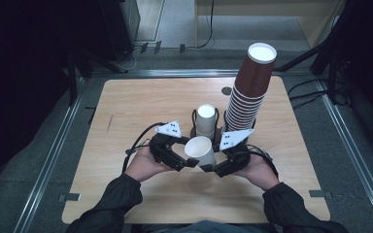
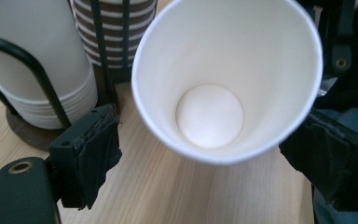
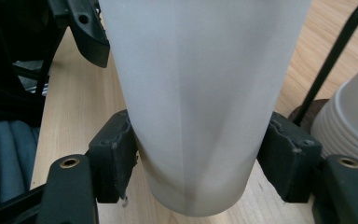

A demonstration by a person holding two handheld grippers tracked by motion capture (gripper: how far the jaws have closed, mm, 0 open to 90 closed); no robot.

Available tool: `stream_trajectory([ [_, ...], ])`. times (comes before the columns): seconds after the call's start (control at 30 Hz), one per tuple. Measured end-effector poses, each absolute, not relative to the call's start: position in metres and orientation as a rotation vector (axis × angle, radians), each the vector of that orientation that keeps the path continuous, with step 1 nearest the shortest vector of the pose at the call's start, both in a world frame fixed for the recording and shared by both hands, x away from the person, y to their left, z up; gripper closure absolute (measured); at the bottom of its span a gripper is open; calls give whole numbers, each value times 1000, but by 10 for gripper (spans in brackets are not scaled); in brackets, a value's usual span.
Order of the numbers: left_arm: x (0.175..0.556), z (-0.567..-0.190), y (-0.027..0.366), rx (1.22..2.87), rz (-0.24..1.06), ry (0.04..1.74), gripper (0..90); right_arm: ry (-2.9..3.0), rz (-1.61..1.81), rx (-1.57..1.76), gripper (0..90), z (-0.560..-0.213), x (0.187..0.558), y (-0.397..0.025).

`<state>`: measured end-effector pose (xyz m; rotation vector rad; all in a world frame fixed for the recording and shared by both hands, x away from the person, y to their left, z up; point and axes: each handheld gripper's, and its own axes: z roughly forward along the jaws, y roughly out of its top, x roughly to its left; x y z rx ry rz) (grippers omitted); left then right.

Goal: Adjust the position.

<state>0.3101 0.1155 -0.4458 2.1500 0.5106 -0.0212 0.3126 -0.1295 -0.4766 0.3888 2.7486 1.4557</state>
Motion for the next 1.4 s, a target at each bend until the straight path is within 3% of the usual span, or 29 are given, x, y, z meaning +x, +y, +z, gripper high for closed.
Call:
stream_trajectory([
  [0.33,307,-445,105,2117,-20,485,137,2789,1479,378,332,-479,311,-121],
  [0.43,306,-444,105,2099,-14,489,209,2782,1488,376,334,-478,311,-120],
  [0.67,307,-443,107,2097,-29,497,263,2800,1496,405,332,-478,311,-121],
  [0.9,308,-440,113,2103,-17,508,267,2801,1465,457,204,-477,310,-119],
  [1.4,312,-439,124,2139,11,539,265,2809,1411,530,198,-474,309,-131],
])
